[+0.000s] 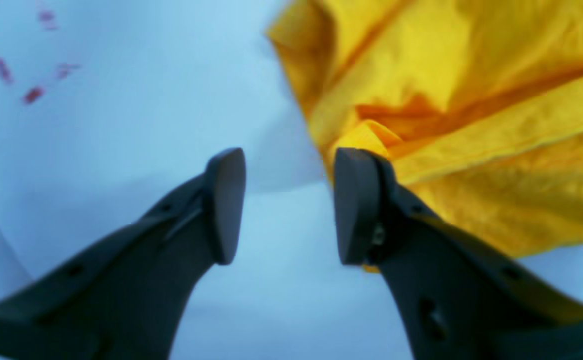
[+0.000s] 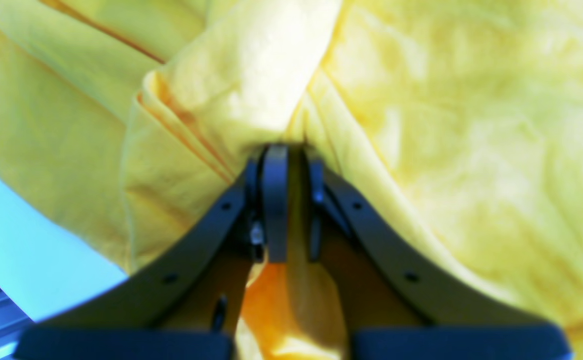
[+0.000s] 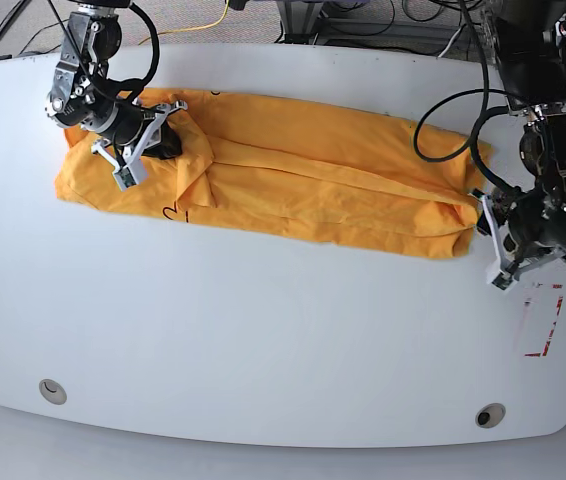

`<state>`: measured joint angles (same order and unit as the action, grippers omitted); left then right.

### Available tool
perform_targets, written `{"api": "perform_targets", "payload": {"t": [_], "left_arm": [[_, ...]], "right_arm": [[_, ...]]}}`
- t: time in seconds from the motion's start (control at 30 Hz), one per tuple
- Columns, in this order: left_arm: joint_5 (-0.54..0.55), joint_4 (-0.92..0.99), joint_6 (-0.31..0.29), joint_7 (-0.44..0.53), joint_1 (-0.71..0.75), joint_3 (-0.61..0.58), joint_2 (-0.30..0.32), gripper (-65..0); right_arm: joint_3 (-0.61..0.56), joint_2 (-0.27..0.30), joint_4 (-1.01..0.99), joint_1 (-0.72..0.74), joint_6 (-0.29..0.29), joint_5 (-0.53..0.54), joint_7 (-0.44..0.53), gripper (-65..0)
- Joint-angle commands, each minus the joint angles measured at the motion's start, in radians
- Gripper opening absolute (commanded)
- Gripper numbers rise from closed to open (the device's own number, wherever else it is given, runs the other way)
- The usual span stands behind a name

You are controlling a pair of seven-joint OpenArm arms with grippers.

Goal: Layout the t-shirt on the table in an organized manner, then fold the t-shirt properly
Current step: 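Regrip the strip end with the left gripper and lift it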

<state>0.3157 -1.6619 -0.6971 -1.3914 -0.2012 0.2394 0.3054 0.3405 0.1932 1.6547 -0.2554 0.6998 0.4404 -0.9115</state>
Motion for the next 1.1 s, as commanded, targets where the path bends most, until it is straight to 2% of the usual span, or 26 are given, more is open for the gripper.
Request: {"api": "perform_targets", "payload": {"t": [0.0,0.13,0.5,0.73,0.97,1.07], "left_arm": [[0.030,-0.011,-0.001,-0.005,-0.024,0.056,0.015,-33.3],[0.078,0.047,-0.001,-0.005,-0.025,0.116,0.015,-29.3],[0.205,0.220,-0.001,0.004,-0.019,0.134,0.016,-29.2],[0.343,0.375,-0.001,0.024,-0.024,0.130,0.071,-28.9],[0.353,0.447,-0.001,0.070,-0.042,0.127,0.090,-28.9],[0.360,0.466,-0.001,0.088,-0.044,0.090,0.099,-28.7]], "right_arm": [[0.001,0.007,0.008,0.000,-0.002,-0.028,-0.024,-59.9],[-0.001,0.007,0.008,0.000,-0.002,-0.028,-0.024,-59.9],[-0.001,0.007,0.008,0.000,-0.002,-0.030,-0.024,-59.9],[-0.002,0.007,0.008,0.000,-0.002,-0.030,-0.024,-59.9],[-0.002,0.007,0.008,0.000,-0.002,-0.028,-0.024,-59.9],[-0.002,0.007,0.008,0.000,-0.002,-0.027,-0.024,-59.9]]}}
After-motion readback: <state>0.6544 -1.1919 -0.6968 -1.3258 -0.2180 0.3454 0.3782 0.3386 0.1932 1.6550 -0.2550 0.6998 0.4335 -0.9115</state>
